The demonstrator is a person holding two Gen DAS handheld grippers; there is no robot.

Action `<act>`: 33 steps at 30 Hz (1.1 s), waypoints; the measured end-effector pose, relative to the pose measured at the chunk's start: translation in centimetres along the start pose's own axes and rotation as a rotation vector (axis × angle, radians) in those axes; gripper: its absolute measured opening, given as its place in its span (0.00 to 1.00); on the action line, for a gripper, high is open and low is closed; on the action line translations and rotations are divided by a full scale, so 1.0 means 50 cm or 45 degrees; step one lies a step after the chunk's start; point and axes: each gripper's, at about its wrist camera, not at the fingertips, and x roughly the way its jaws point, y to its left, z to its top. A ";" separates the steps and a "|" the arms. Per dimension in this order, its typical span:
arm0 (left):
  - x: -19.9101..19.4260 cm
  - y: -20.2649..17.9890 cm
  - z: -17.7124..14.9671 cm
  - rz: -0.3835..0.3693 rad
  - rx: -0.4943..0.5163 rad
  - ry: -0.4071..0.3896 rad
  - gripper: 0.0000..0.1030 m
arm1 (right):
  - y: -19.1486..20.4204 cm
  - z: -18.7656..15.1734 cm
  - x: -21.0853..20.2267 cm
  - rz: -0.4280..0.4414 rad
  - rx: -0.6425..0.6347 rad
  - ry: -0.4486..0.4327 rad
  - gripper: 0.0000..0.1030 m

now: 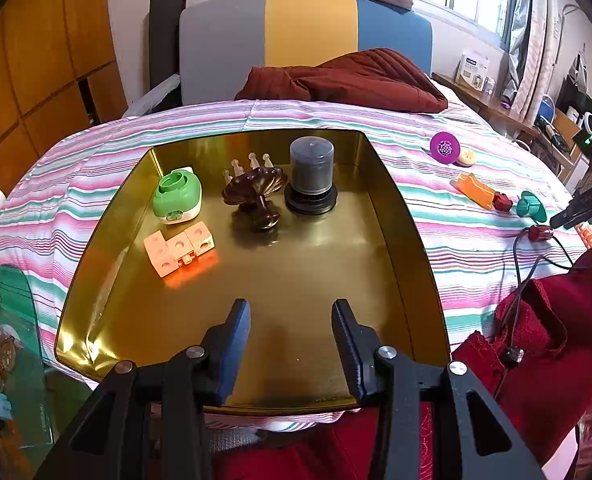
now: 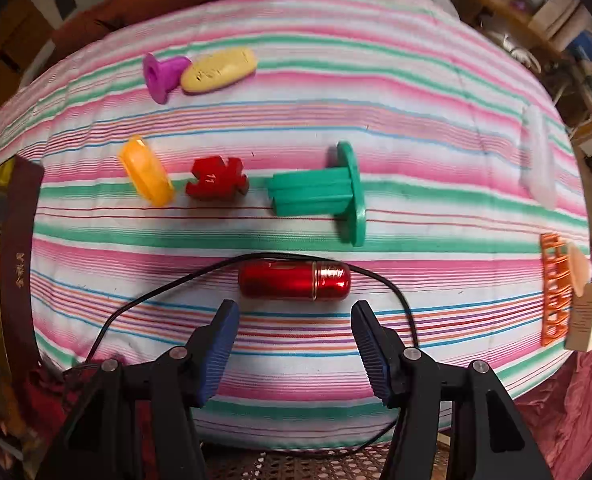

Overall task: Organize rigid objects
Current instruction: 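Grasp the red cylinder with the right gripper and lift it, then grasp the orange scoop-shaped toy with the left gripper while the right holds the red cylinder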

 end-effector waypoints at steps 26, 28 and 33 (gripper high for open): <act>-0.008 -0.083 0.042 -0.090 0.057 0.011 0.41 | -0.014 -0.050 -0.060 0.152 0.153 -0.284 0.72; -0.006 -0.111 0.060 -0.144 0.055 0.020 0.41 | -0.027 -0.036 -0.078 0.239 0.221 -0.383 0.72; 0.000 -0.200 0.112 -0.231 0.101 0.020 0.42 | -0.040 -0.007 -0.092 0.538 0.418 -0.558 0.72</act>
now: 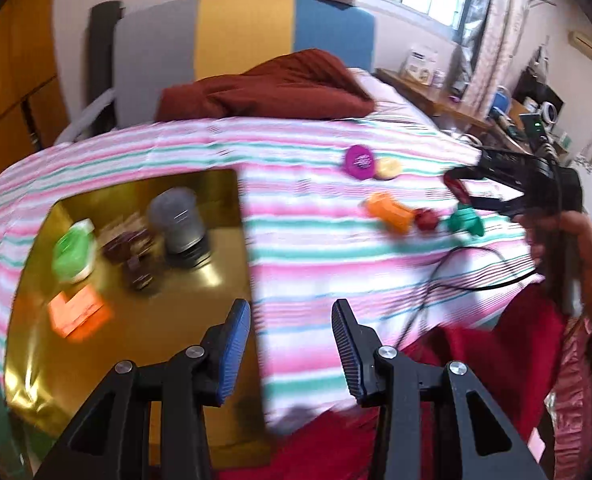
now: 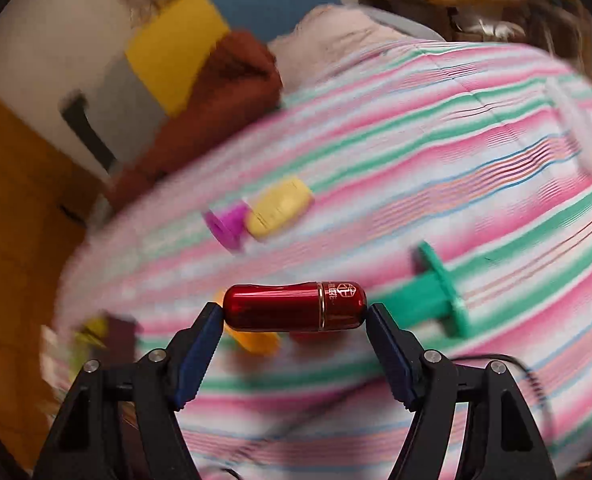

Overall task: Organize rigid objects
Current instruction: 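Grasp the orange scoop-shaped toy with the left gripper while the right holds the red cylinder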

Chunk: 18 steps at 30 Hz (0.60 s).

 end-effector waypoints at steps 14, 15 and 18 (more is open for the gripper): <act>0.218 -0.155 0.169 -0.133 -0.111 0.126 0.43 | -0.090 0.007 -0.018 0.133 0.374 -0.347 0.72; 0.235 -0.160 0.172 -0.136 -0.118 0.134 0.43 | -0.083 0.008 -0.022 0.126 0.356 -0.364 0.72; 0.291 -0.180 0.186 -0.144 -0.153 0.186 0.43 | -0.069 0.015 -0.010 0.118 0.311 -0.410 0.72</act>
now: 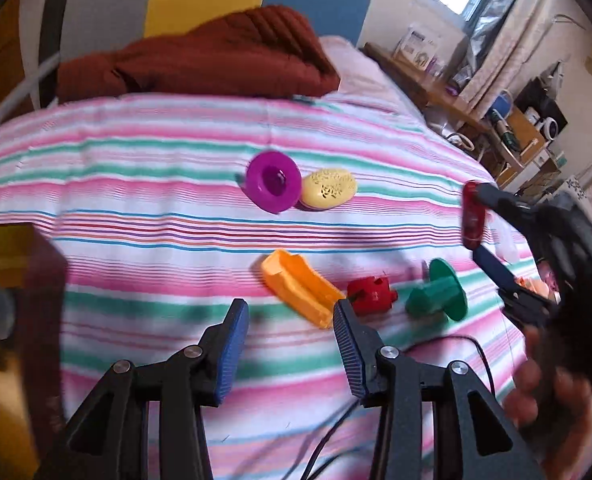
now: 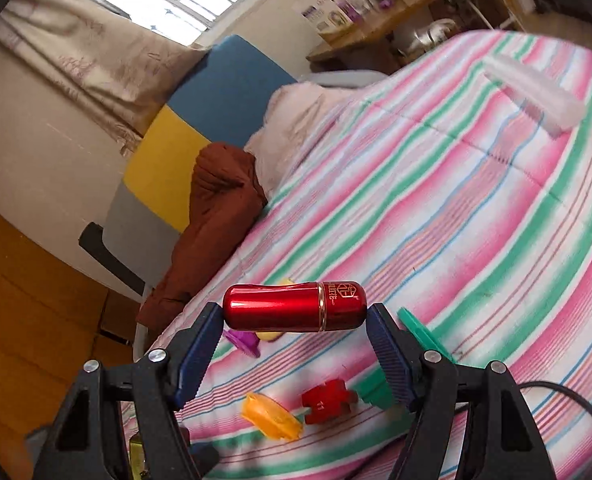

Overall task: Organize rigid objects
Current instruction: 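Grasp the orange scoop-shaped toy with the left gripper while the right holds the red cylinder, then carry the orange toy into the gold tray and open the left gripper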

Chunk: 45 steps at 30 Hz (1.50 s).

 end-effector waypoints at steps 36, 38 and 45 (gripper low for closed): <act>-0.013 0.084 -0.085 -0.059 0.077 -0.060 0.25 | 0.007 -0.017 0.092 -0.049 -0.117 0.091 0.72; -0.041 0.084 -0.095 -0.071 0.099 -0.093 0.25 | 0.007 -0.019 0.103 -0.069 -0.127 0.115 0.72; -0.162 0.118 -0.145 -0.106 0.128 -0.233 0.25 | 0.016 -0.026 0.132 -0.102 -0.181 0.177 0.72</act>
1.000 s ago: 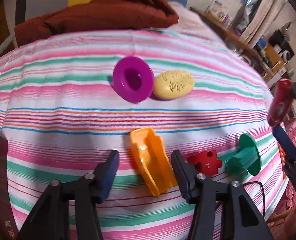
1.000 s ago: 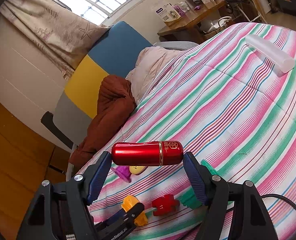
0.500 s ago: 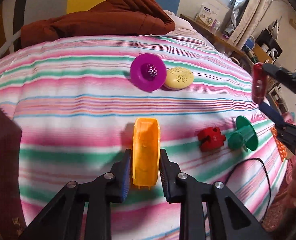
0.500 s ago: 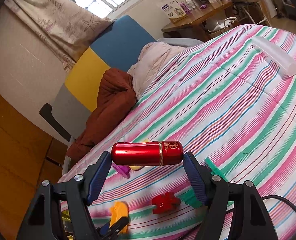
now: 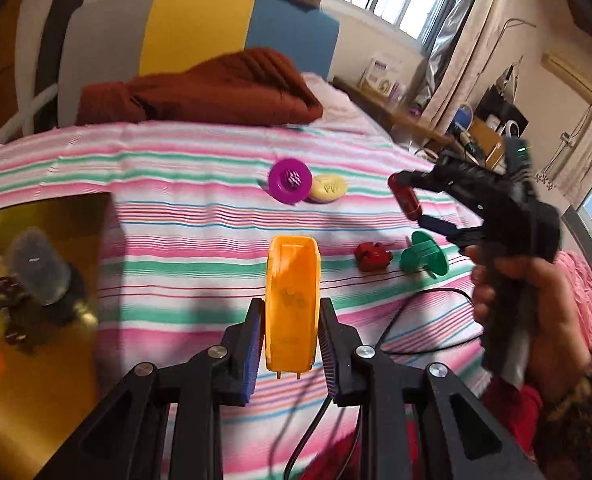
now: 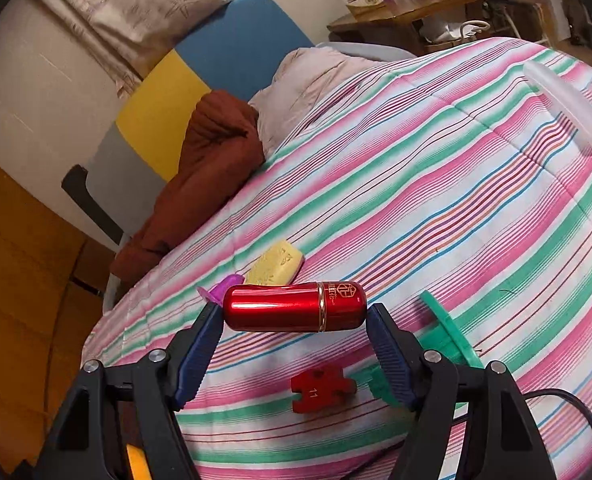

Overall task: Organize rigid objects
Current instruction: 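Carry the orange toy into the gold tray and open the left gripper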

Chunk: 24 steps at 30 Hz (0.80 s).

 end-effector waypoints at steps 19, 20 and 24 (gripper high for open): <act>-0.153 0.200 -0.096 0.165 -0.140 -0.078 0.25 | 0.008 -0.006 0.005 -0.073 -0.038 -0.029 0.72; -0.157 0.211 -0.101 0.177 -0.145 -0.076 0.25 | 0.009 -0.006 0.003 -0.070 -0.040 -0.034 0.72; -0.165 0.254 -0.118 0.219 -0.169 -0.057 0.25 | 0.015 -0.006 -0.003 -0.059 -0.054 -0.056 0.72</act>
